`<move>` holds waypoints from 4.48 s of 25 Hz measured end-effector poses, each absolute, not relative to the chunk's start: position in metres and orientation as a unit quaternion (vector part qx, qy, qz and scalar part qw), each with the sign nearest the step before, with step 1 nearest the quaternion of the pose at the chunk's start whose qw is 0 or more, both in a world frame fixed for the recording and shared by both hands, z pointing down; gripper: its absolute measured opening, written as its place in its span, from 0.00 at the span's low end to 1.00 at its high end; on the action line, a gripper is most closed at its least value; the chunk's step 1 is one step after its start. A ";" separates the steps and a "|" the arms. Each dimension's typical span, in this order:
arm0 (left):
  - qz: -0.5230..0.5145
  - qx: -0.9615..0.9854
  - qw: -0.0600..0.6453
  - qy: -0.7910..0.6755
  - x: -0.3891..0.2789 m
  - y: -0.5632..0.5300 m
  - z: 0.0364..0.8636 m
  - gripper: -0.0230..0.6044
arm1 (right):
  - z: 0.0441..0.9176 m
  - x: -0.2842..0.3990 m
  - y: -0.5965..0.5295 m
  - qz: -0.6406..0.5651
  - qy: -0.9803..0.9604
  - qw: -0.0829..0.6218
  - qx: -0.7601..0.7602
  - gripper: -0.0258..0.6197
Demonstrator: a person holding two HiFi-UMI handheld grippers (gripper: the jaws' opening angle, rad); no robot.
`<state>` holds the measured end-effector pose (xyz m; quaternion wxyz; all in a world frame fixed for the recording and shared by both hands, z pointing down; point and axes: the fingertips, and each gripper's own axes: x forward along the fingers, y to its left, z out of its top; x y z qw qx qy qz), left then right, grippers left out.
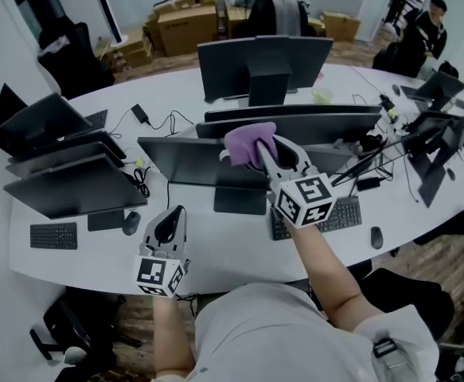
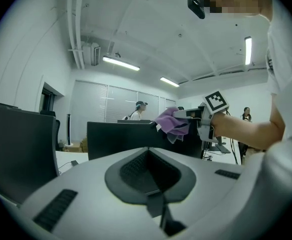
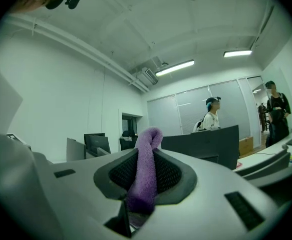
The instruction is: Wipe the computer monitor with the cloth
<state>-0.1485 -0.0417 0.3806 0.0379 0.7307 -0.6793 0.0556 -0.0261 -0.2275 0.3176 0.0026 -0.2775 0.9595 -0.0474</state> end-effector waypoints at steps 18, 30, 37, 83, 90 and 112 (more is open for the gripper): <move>0.064 0.801 0.039 -0.593 -0.070 -0.105 0.390 0.04 | 0.332 0.100 -0.263 -0.089 0.923 0.028 -0.373 0.17; 0.074 0.831 0.047 -0.549 -0.012 -0.137 0.402 0.04 | 0.340 0.185 -0.281 -0.109 0.895 0.055 -0.429 0.17; 0.084 0.836 0.051 -0.540 0.017 -0.145 0.407 0.04 | 0.351 0.224 -0.289 -0.158 0.882 0.094 -0.433 0.17; 0.143 0.802 0.135 -0.564 0.018 -0.113 0.480 0.04 | 0.576 0.230 -0.309 -0.363 0.822 0.063 -0.435 0.17; 0.155 0.800 0.152 -0.559 0.000 -0.106 0.494 0.04 | 0.613 0.231 -0.309 -0.381 0.798 0.049 -0.464 0.17; 0.171 0.783 0.193 -0.565 -0.027 -0.099 0.530 0.04 | 0.701 0.219 -0.304 -0.463 0.738 0.030 -0.490 0.17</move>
